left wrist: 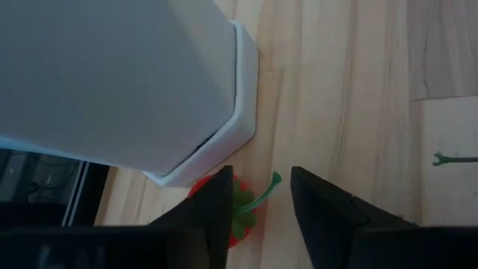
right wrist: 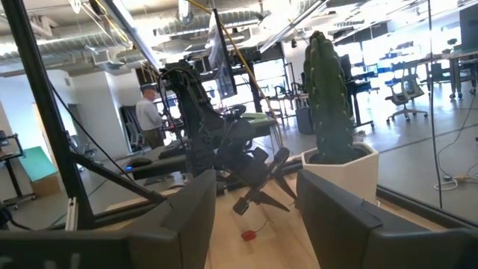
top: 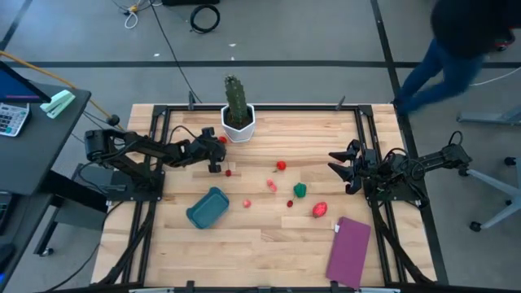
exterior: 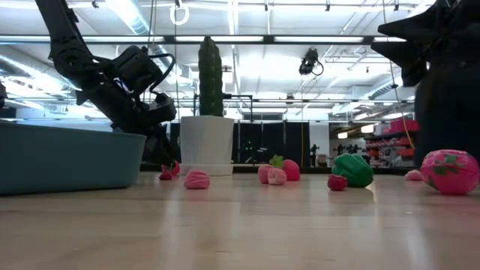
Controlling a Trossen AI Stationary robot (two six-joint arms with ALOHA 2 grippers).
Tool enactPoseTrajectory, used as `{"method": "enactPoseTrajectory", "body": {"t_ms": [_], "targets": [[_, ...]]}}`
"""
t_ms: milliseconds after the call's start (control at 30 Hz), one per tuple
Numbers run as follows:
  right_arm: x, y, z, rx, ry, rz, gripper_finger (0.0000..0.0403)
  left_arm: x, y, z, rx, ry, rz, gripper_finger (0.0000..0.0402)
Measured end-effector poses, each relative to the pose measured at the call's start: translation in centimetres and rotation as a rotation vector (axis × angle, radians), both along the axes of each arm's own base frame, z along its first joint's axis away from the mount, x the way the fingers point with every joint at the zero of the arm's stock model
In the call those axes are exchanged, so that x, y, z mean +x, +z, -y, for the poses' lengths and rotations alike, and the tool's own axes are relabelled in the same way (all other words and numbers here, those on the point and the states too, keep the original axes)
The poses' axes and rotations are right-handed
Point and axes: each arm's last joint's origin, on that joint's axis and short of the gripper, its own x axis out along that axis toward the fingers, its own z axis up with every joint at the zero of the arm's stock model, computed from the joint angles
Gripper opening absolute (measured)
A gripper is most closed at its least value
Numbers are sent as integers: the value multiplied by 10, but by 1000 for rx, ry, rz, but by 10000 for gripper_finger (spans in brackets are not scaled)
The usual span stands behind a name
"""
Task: Pick and placing Produce into tupperware
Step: Put the left red strawberry into the blue bin
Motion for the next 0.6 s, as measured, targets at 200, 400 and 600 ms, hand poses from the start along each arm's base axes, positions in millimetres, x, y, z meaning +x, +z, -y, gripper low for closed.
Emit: {"method": "enactPoseTrajectory", "body": {"t_ms": [200, 400, 600], "targets": [[0, 0, 0, 0, 0, 0, 196, 0, 0, 0, 0, 0, 0, 72], [0, 0, 0, 0, 0, 0, 196, 0, 0, 0, -1, 1, 0, 38], [0, 0, 0, 0, 0, 0, 196, -3, 0, -7, -16, 47, 14, 33]]}}
